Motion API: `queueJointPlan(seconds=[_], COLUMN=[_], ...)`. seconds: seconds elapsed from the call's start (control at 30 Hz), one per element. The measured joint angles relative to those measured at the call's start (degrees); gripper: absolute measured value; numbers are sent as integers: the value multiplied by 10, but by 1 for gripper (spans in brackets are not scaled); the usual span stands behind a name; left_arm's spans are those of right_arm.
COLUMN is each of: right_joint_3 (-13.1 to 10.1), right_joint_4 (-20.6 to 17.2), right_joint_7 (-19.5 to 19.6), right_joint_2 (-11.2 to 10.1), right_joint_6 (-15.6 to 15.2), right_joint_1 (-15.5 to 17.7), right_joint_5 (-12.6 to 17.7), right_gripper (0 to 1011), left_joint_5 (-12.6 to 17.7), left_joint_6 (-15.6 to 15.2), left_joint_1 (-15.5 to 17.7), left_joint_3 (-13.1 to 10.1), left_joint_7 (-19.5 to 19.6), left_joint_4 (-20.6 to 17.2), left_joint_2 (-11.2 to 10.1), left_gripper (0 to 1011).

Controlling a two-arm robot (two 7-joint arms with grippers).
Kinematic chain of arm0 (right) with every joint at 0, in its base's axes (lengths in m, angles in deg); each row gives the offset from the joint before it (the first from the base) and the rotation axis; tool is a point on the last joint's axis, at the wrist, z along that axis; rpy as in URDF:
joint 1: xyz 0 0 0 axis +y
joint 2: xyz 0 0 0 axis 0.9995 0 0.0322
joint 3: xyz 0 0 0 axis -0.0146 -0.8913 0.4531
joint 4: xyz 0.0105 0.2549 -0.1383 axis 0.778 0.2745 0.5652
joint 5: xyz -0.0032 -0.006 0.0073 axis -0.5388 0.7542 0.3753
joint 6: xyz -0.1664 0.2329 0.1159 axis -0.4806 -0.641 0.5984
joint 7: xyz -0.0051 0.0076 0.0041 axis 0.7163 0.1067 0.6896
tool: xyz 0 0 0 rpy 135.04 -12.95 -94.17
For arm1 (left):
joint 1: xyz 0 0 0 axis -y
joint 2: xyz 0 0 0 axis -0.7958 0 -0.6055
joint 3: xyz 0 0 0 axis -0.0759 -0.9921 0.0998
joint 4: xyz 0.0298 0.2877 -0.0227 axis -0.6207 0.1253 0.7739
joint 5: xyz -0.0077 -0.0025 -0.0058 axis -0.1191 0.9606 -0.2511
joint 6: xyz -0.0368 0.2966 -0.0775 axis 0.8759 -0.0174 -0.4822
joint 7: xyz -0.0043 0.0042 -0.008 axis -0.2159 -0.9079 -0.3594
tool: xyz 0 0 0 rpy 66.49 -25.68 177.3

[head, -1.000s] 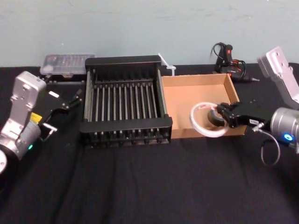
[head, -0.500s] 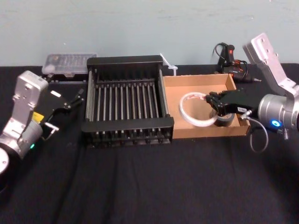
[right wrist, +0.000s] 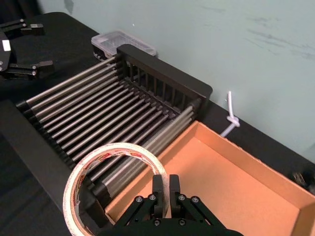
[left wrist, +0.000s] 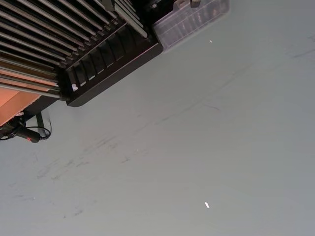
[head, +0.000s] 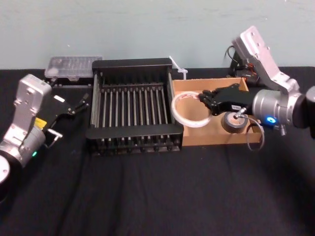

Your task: Pick up the white tape and place it into the black box , Pick up the silver tape and place it into the brown box.

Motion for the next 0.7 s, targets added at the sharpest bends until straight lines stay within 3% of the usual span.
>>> queueJointPlan(seconds=[0.7], right_joint_3=[29], right_joint_4=[43], right_joint_7=[3], right_joint_2=[62], right_joint_6=[-8], right_joint_1=[-47], right_joint_5=[-33], right_gripper=[86], left_joint_5=[0], left_joint_6=[0], left_joint_1=[0], left_joint_3=[0], left_joint_7=[0], left_joint_4=[0], left_joint_2=[0], left_gripper=[1001])
